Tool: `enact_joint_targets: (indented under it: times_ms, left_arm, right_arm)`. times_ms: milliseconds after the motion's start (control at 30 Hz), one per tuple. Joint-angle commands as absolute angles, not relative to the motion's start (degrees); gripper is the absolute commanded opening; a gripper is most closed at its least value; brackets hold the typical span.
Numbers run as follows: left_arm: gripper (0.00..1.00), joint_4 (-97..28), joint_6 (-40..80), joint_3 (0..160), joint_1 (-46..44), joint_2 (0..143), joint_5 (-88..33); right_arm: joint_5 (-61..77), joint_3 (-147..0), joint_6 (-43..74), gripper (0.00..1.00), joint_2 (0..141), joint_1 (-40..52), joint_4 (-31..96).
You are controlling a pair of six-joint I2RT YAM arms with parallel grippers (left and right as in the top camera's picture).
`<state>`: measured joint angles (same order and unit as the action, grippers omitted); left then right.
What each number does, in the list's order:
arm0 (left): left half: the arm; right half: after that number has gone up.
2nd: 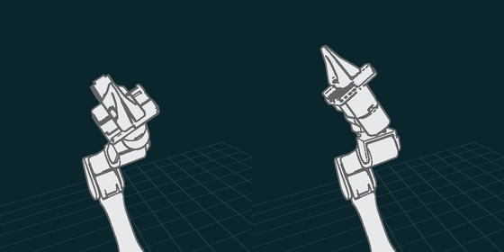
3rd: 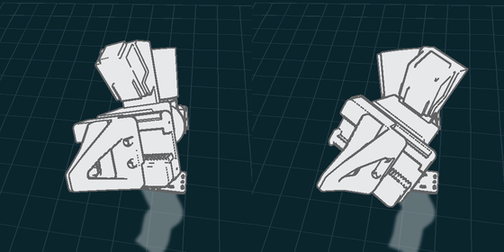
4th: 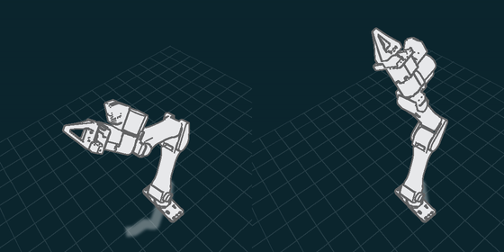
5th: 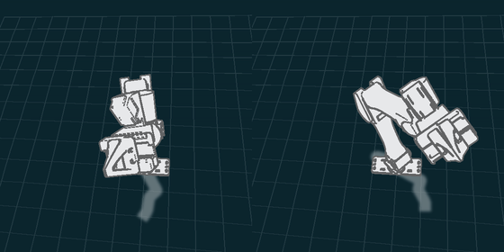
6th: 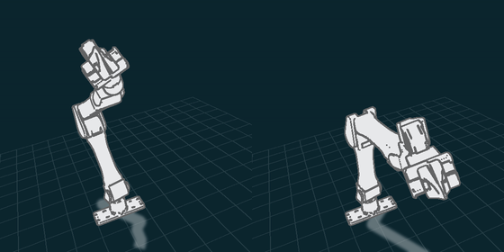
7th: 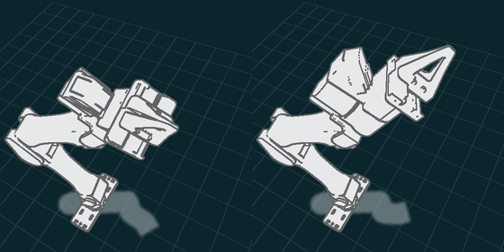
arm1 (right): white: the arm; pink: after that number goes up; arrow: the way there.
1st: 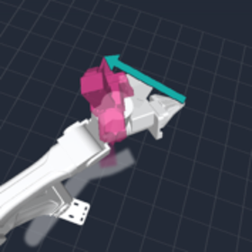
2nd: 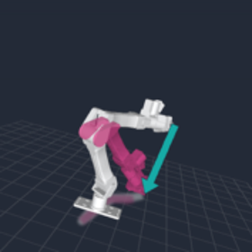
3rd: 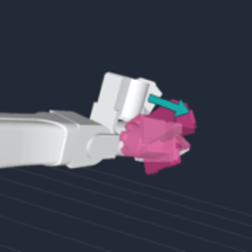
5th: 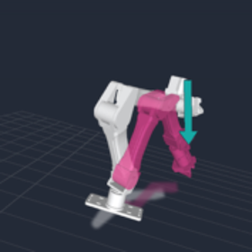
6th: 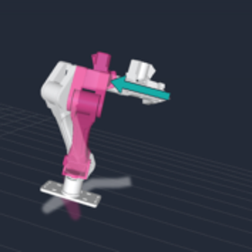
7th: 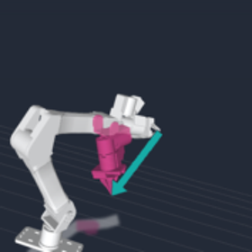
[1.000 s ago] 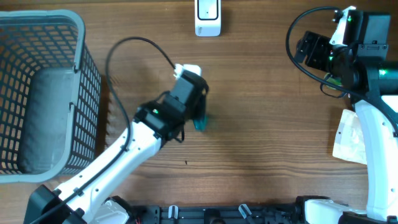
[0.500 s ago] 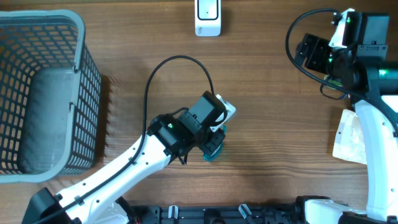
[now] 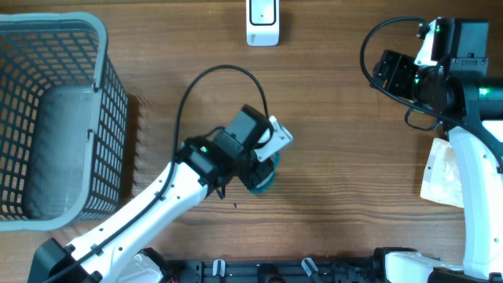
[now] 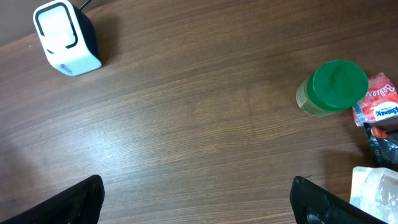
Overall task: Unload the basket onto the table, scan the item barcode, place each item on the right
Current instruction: 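Lift the mouthwash bottle with the left gripper and carry it toward centre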
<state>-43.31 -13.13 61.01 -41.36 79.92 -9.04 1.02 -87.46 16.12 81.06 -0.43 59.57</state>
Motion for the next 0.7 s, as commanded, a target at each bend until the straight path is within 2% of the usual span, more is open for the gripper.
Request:
enact_joint_targets:
  times_ms: [0,300,433,567,667]
  left_arm:
    - [0.12,-42.2,-18.1,61.0,-37.6,80.0,-13.1]
    - [0.15,-39.5,-25.1,61.0,-31.2,80.0,-26.8]
    - [0.16,-40.1,-25.4,61.0,-30.1,80.0,-27.6]
    - [0.25,-40.2,-25.3,61.0,-30.1,80.4,-27.4]
    - [0.24,-40.8,-25.4,61.0,-30.1,81.6,-26.6]
  right_arm:
    - [-0.2,-87.7,15.0,0.96,81.5,-0.5,59.5]
    - [-0.3,-87.7,15.0,0.96,81.5,-0.5,59.0]
    - [-0.4,-87.7,15.0,0.96,81.5,-0.5,58.9]
    - [-0.4,-87.7,15.0,0.96,81.5,-0.5,58.7]
    - [-0.4,-87.7,15.0,0.96,81.5,-0.5,58.7]
